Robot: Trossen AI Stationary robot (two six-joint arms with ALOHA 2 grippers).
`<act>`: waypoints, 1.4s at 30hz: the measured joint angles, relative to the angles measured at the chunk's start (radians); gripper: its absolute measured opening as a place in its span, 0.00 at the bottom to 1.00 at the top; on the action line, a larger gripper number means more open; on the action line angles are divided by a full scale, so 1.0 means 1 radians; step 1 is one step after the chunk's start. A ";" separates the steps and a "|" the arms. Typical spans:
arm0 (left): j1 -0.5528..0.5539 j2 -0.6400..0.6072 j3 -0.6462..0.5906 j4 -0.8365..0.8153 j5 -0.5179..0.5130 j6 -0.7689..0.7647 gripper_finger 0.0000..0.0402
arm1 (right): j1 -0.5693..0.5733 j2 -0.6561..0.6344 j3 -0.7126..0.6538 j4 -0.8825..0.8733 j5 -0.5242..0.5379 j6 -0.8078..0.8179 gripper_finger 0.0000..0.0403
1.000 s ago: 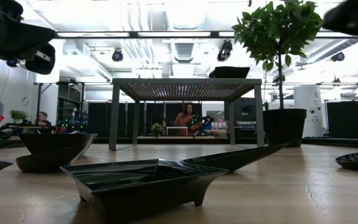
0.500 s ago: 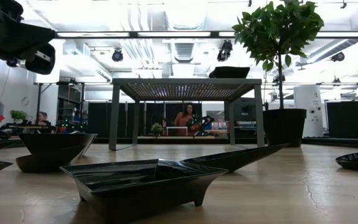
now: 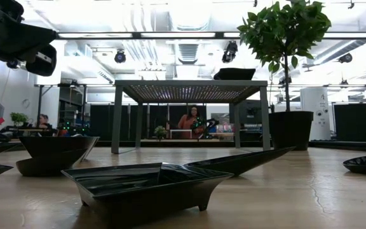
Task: Pick & Place Mini shaped plates
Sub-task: Put the black square plate on the shelf
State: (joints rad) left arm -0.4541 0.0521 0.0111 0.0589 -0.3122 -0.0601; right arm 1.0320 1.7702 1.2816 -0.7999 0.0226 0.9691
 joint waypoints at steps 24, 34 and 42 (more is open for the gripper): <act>0.000 0.000 0.000 0.000 0.000 0.000 0.00 | 0.009 0.095 -0.020 -0.009 -0.034 0.027 0.17; 0.000 0.000 0.000 0.000 0.000 0.000 0.00 | 0.009 0.095 -0.038 -0.001 -0.022 0.045 0.18; 0.000 0.000 0.000 0.000 0.000 0.000 0.00 | 0.009 0.095 -0.050 0.025 -0.019 0.053 0.23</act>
State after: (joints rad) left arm -0.4538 0.0525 0.0109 0.0589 -0.3122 -0.0601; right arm 1.0412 1.8652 1.2320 -0.7751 0.0032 1.0218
